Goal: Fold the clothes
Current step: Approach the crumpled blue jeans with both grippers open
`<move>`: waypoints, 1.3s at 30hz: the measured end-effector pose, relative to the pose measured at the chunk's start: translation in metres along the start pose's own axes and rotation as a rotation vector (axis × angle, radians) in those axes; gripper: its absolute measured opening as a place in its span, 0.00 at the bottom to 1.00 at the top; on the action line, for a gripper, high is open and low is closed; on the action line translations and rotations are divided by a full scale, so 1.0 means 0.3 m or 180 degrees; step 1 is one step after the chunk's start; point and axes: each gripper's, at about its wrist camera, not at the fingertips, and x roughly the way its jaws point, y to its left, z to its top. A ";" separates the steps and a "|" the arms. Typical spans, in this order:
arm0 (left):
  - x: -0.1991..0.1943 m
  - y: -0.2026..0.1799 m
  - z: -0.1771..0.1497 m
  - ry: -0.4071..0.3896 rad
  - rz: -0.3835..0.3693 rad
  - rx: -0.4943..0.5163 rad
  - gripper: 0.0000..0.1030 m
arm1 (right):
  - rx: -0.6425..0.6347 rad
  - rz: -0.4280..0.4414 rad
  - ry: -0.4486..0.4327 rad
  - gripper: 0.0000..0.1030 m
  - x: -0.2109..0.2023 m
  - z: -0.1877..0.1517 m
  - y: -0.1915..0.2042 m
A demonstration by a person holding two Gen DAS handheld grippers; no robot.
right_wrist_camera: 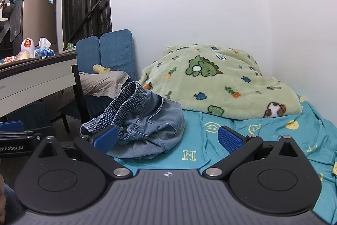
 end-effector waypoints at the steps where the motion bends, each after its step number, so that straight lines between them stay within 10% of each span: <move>1: 0.001 -0.001 -0.001 0.0001 0.0002 0.0002 1.00 | -0.0008 -0.0005 0.0002 1.00 0.001 0.000 -0.001; 39: 0.003 -0.021 -0.009 -0.0008 -0.0002 0.0077 1.00 | 0.0005 0.0012 0.0032 1.00 0.004 -0.010 -0.017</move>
